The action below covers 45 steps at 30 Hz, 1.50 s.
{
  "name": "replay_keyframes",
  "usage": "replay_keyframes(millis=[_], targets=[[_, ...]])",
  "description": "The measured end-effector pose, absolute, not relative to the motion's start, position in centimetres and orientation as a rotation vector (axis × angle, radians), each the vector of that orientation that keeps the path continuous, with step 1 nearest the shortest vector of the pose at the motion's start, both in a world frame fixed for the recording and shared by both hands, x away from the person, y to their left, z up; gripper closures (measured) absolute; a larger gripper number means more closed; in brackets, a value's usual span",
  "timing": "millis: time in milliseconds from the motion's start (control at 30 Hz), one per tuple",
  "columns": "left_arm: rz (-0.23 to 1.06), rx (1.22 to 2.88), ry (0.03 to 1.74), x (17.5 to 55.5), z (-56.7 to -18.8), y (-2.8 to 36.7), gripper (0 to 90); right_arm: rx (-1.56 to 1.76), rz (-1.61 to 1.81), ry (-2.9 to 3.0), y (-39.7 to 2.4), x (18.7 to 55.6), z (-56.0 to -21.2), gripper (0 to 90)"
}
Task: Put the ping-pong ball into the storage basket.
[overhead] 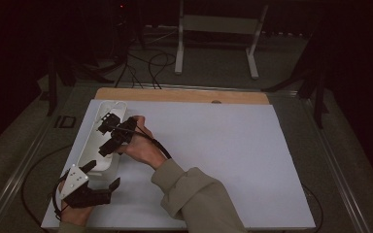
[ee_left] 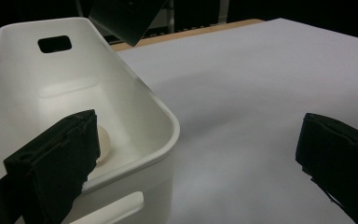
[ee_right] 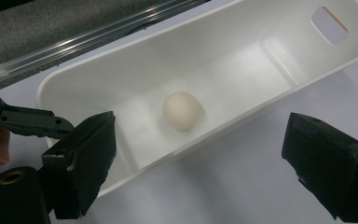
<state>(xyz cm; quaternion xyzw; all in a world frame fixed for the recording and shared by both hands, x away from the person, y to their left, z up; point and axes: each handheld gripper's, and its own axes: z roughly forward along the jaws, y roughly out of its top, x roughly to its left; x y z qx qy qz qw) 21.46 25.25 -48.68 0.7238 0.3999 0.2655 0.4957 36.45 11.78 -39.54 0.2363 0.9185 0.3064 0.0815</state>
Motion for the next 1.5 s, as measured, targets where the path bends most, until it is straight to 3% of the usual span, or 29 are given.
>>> replay_keyframes(millis=[1500], targets=[[0.648,1.759,0.97,21.4,-48.7,25.2,0.4,0.764,0.998,2.672,2.8,35.7,-40.2,8.9]])
